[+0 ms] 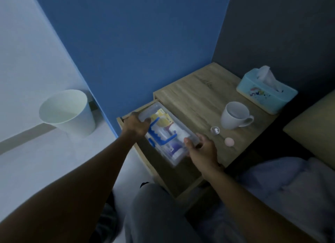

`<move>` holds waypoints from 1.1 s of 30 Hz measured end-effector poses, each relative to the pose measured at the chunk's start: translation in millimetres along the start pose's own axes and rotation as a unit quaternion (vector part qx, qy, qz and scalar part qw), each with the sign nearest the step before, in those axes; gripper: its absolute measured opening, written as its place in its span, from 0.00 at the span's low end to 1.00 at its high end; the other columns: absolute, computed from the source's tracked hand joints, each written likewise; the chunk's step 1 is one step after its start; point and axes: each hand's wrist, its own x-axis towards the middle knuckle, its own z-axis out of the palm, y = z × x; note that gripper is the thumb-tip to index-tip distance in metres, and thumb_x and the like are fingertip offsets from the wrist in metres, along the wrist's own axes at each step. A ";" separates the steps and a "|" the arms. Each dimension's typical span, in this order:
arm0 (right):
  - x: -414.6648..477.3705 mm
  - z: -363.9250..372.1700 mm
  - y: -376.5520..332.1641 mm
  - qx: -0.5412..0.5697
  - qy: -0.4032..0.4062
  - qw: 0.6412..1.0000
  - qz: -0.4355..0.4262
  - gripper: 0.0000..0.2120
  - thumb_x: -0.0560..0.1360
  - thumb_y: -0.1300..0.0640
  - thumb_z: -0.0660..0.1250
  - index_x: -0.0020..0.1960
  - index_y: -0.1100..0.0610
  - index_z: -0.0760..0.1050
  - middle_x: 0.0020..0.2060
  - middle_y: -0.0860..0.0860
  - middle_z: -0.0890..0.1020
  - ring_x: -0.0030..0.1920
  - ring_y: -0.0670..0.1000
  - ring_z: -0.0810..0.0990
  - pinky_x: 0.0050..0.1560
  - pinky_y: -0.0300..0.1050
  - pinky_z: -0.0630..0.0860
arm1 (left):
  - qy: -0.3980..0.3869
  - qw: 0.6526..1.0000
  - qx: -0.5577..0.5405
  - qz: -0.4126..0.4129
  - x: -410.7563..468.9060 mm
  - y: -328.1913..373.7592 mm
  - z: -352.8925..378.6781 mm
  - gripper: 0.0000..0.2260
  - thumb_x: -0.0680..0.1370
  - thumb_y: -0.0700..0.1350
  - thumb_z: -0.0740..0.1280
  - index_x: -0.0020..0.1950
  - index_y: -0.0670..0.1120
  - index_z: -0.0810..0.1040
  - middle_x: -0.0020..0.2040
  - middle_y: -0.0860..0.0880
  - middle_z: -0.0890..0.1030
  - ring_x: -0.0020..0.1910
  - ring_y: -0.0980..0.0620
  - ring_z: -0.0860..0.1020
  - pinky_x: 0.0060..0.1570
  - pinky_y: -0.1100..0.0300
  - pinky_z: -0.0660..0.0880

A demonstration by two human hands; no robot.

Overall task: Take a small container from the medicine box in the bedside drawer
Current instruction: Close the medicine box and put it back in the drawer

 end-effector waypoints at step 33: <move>29.2 44.4 91.7 -0.138 0.047 0.989 0.040 0.35 0.78 0.49 0.67 0.79 0.41 0.53 0.75 0.48 0.66 0.73 0.50 0.69 0.53 0.37 0.72 | -0.109 0.994 -0.006 0.012 26.9 -73.1 70.2 0.18 0.82 0.46 0.59 0.71 0.45 0.65 0.67 0.44 0.73 0.65 0.46 0.75 0.55 0.52 0.77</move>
